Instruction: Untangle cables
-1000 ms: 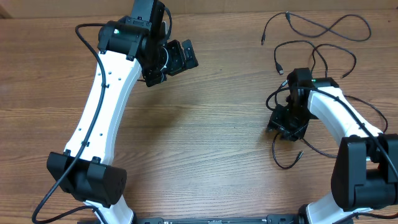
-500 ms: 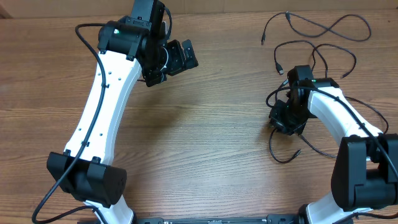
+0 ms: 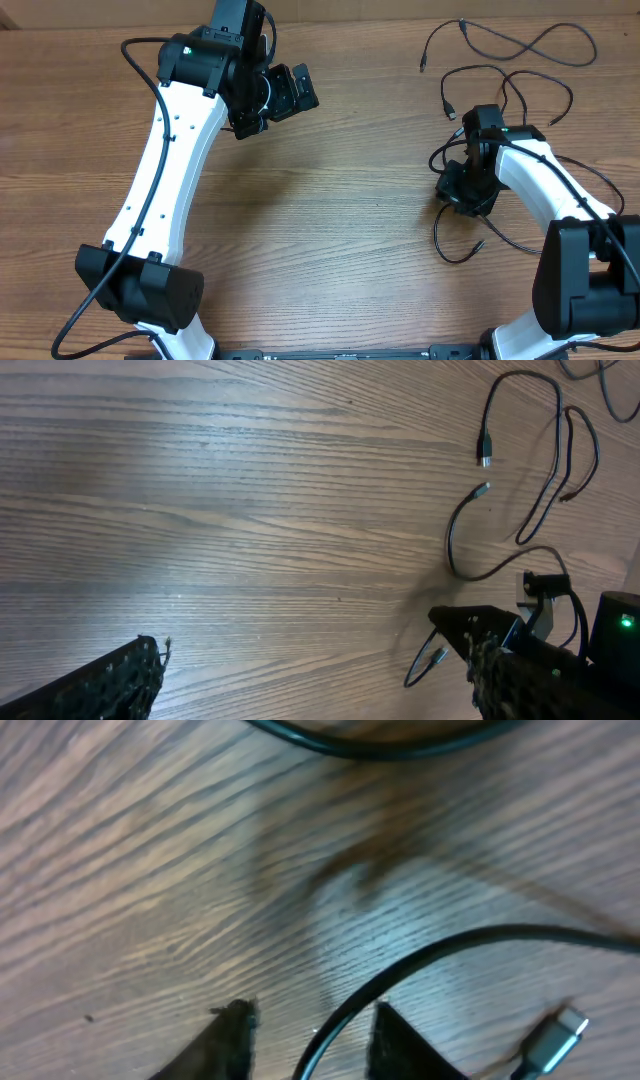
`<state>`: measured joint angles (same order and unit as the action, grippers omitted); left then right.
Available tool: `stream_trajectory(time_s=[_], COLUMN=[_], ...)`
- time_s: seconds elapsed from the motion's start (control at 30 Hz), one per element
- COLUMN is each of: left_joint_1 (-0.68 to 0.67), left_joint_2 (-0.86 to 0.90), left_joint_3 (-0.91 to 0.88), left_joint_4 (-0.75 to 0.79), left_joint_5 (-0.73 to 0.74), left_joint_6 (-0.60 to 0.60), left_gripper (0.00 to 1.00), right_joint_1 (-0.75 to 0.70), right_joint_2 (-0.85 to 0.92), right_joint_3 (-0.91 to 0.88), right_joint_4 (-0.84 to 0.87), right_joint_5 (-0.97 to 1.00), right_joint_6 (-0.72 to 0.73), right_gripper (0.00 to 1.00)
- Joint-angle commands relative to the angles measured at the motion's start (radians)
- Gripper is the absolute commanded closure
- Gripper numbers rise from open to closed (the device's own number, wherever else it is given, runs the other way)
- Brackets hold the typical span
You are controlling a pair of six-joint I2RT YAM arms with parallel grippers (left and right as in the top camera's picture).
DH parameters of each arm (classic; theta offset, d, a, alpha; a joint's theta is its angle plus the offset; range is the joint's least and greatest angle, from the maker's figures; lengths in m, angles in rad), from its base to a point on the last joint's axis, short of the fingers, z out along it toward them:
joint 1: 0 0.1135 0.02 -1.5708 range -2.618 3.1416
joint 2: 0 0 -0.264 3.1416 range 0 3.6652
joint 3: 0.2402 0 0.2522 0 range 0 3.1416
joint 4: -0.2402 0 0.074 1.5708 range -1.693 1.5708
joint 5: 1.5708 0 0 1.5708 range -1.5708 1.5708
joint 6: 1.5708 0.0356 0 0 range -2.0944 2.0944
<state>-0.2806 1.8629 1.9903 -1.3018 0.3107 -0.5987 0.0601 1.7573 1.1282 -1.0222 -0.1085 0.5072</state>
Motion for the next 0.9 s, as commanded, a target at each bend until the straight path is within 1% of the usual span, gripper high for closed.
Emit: stream_trajectory(time_s=[0.0, 0.07, 0.17, 0.2, 0.23, 0.27, 0.3, 0.33, 0.47, 0.6, 0.77, 0.87], left_joint_1=[0.006, 0.006, 0.006, 0.006, 0.006, 0.006, 0.006, 0.006, 0.006, 0.006, 0.006, 0.006], left_joint_2=[0.002, 0.002, 0.002, 0.002, 0.002, 0.002, 0.002, 0.002, 0.002, 0.002, 0.002, 0.002], left_joint_3=[0.021, 0.021, 0.021, 0.021, 0.021, 0.021, 0.021, 0.021, 0.021, 0.021, 0.021, 0.021], left_joint_4=[0.0, 0.001, 0.0, 0.0, 0.0, 0.0, 0.0, 0.0, 0.0, -0.006, -0.007, -0.006], left_joint_5=[-0.007, -0.007, -0.007, -0.007, -0.007, -0.007, -0.007, -0.007, -0.029, -0.087, -0.17, -0.201], left_joint_6=[0.016, 0.016, 0.016, 0.016, 0.016, 0.016, 0.016, 0.016, 0.016, 0.016, 0.016, 0.016], left_gripper=[0.0, 0.0, 0.0, 0.0, 0.0, 0.0, 0.0, 0.0, 0.0, 0.0, 0.0, 0.01], right_joint_1=[-0.003, -0.003, -0.003, -0.003, -0.003, -0.003, -0.003, -0.003, -0.003, -0.003, -0.003, -0.003], right_joint_2=[0.005, 0.004, 0.004, 0.004, 0.004, 0.004, 0.004, 0.003, -0.015, -0.084, -0.246, -0.343], right_joint_3=[0.037, 0.074, 0.144, 0.178, 0.208, 0.246, 0.281, 0.319, 0.484, 0.595, 0.62, 0.62], right_joint_4=[-0.024, -0.054, -0.104, -0.126, -0.144, -0.168, -0.192, -0.219, -0.319, -0.357, -0.357, -0.359], right_joint_5=[0.018, 0.018, 0.018, 0.018, 0.018, 0.018, 0.018, 0.018, 0.018, 0.034, 0.109, 0.115], right_joint_6=[0.0, 0.0, -0.005, -0.013, -0.017, -0.019, -0.018, -0.018, -0.018, -0.019, -0.019, -0.034], right_gripper=[0.52, 0.5, 0.44, 0.41, 0.33, 0.19, 0.08, 0.02, 0.0, 0.0, 0.0, 0.0])
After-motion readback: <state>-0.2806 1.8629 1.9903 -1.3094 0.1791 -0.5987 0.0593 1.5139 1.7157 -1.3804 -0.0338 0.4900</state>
